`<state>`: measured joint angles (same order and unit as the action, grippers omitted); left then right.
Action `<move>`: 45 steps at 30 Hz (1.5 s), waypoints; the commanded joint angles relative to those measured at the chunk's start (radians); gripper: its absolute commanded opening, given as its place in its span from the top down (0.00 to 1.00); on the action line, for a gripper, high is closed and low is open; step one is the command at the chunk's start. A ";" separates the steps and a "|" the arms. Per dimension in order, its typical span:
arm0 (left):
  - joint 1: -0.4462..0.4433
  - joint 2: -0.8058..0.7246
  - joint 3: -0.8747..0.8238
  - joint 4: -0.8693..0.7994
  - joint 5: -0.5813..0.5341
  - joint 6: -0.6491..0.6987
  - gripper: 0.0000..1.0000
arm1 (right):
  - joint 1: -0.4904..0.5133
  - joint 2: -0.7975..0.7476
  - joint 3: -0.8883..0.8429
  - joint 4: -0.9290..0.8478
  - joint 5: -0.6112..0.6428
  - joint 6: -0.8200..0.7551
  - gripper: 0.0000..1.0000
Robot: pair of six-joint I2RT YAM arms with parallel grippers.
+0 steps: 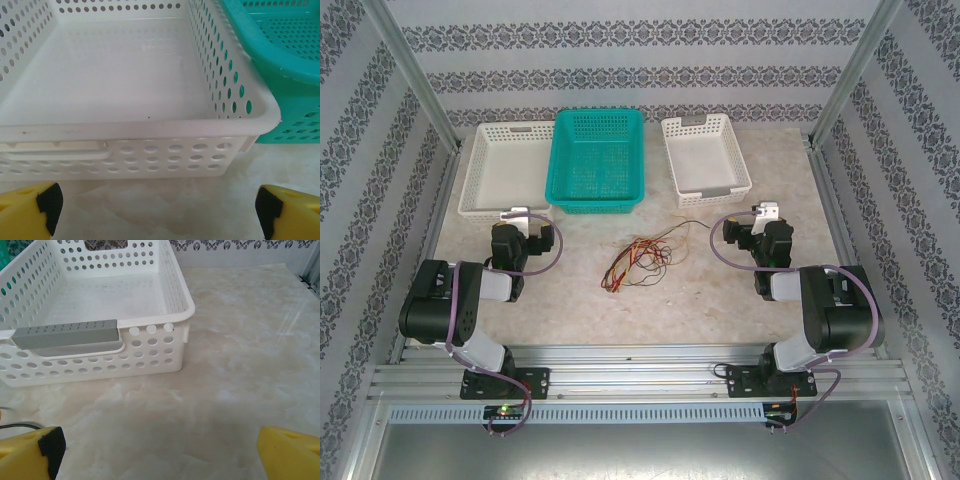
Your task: Untangle the cables
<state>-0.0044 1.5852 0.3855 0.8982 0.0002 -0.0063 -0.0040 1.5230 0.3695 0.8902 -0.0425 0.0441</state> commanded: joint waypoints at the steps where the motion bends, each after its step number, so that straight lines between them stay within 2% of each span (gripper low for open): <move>1: 0.004 0.000 0.007 0.027 0.008 0.009 0.00 | 0.004 -0.008 0.016 0.010 0.009 -0.021 0.02; 8: 0.004 -0.001 0.006 0.027 0.006 0.009 0.00 | 0.001 -0.010 0.018 0.009 0.025 -0.008 0.02; 11: 0.004 -0.048 -0.014 0.029 -0.028 -0.003 0.00 | 0.024 -0.108 0.040 -0.109 0.052 -0.028 0.02; 13: 0.004 -0.109 0.013 -0.075 -0.027 -0.002 0.00 | 0.049 -0.203 0.057 -0.226 0.107 -0.043 0.02; 15: 0.004 -0.167 0.039 -0.167 -0.039 -0.004 0.00 | 0.068 -0.270 0.061 -0.268 0.118 -0.051 0.02; 19: -0.004 -0.237 0.091 -0.306 -0.028 -0.011 0.00 | 0.095 -0.389 0.062 -0.318 0.094 0.034 0.02; 20: -0.007 -0.253 0.120 -0.369 -0.039 -0.039 0.00 | 0.099 -0.410 0.062 -0.320 0.089 0.066 0.02; 21: -0.008 -0.265 0.160 -0.451 -0.086 -0.123 0.00 | 0.100 -0.429 0.067 -0.325 0.069 0.098 0.02; 23: -0.007 -0.274 0.220 -0.602 -0.214 -0.404 0.00 | 0.100 -0.470 0.075 -0.344 -0.011 0.185 0.02; 24: -0.001 -0.288 0.247 -0.678 -0.180 -0.480 0.00 | 0.100 -0.492 0.078 -0.346 -0.058 0.238 0.02; 26: 0.004 -0.316 0.250 -0.678 -0.032 -0.516 0.00 | 0.097 -0.537 0.098 -0.408 -0.074 0.442 0.02; 27: 0.004 -0.334 0.235 -0.669 -0.003 -0.606 0.00 | 0.084 -0.556 0.109 -0.464 -0.110 0.562 0.02; 28: 0.006 -0.359 0.218 -0.664 0.004 -0.733 0.00 | 0.060 -0.567 0.120 -0.494 -0.202 0.623 0.02; 30: 0.027 -0.411 0.192 -0.643 0.122 -0.849 0.00 | 0.032 -0.555 0.121 -0.451 -0.359 0.674 0.02; 32: 0.029 -0.443 0.211 -0.681 0.254 -0.852 0.00 | 0.034 -0.545 0.117 -0.438 -0.414 0.721 0.02; 34: 0.023 -0.476 0.235 -0.753 0.365 -0.832 0.00 | 0.075 -0.546 0.115 -0.433 -0.445 0.709 0.02; 35: 0.012 -0.502 0.229 -0.775 0.374 -0.831 0.00 | 0.110 -0.551 0.119 -0.447 -0.449 0.686 0.02; 40: -0.106 -0.586 0.243 -0.991 0.306 -0.767 0.00 | 0.411 -0.538 0.149 -0.575 -0.280 0.636 0.07; 45: -0.237 -0.636 0.194 -1.088 0.256 -0.755 0.00 | 0.667 -0.443 0.126 -0.541 -0.117 0.695 0.13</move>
<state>-0.1921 0.9798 0.5987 -0.0635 0.2771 -0.7712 0.5701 1.0431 0.4885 0.3614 -0.2821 0.7059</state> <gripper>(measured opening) 0.999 0.876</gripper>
